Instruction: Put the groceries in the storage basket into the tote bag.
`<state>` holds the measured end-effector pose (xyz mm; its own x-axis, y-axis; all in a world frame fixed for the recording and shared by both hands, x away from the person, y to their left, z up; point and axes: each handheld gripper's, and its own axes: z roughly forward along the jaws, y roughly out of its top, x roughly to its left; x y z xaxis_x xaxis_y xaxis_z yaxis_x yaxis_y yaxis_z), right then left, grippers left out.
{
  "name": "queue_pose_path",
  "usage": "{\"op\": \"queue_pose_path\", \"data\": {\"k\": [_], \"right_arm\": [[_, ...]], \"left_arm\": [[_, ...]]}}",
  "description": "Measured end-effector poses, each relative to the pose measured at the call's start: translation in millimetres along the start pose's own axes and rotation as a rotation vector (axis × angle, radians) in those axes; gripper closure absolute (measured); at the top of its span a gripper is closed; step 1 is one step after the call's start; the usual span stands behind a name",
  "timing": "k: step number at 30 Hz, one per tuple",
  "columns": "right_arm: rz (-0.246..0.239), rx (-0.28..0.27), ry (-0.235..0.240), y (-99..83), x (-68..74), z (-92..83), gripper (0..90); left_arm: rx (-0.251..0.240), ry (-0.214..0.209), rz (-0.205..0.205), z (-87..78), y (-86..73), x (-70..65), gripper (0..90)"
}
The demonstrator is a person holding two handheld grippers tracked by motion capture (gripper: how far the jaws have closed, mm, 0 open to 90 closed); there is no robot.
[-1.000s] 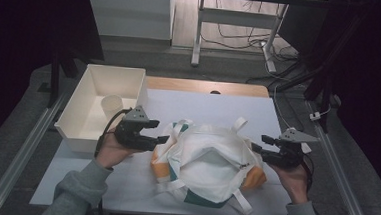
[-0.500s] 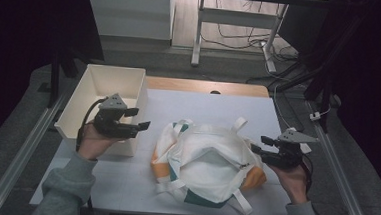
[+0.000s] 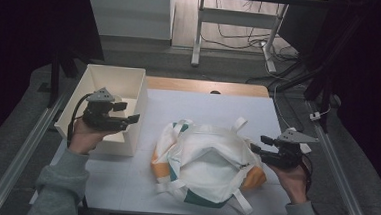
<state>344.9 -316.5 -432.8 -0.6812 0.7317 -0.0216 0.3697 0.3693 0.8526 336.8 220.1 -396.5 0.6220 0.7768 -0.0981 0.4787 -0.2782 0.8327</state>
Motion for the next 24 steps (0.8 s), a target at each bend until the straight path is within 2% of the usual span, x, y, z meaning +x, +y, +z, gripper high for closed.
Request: {"op": "queue_pose_path", "data": {"k": [9, 17, 24], "right_arm": [[-0.004, 0.002, 0.001, -0.1, 1.0, 0.7, 45.4], [-0.010, 0.008, 0.004, -0.1, 2.1, 2.2, 45.2], [-0.008, 0.008, 0.004, -0.1, 2.2, 2.3, 45.2]], "left_arm": [[-0.013, 0.029, -0.042, -3.1, -2.5, 15.0, 30.5], [0.001, 0.067, -0.070, -2.3, -5.1, 26.2, 29.4], [0.015, 0.132, -0.096, 0.5, -8.1, 38.2, 29.5]]}}
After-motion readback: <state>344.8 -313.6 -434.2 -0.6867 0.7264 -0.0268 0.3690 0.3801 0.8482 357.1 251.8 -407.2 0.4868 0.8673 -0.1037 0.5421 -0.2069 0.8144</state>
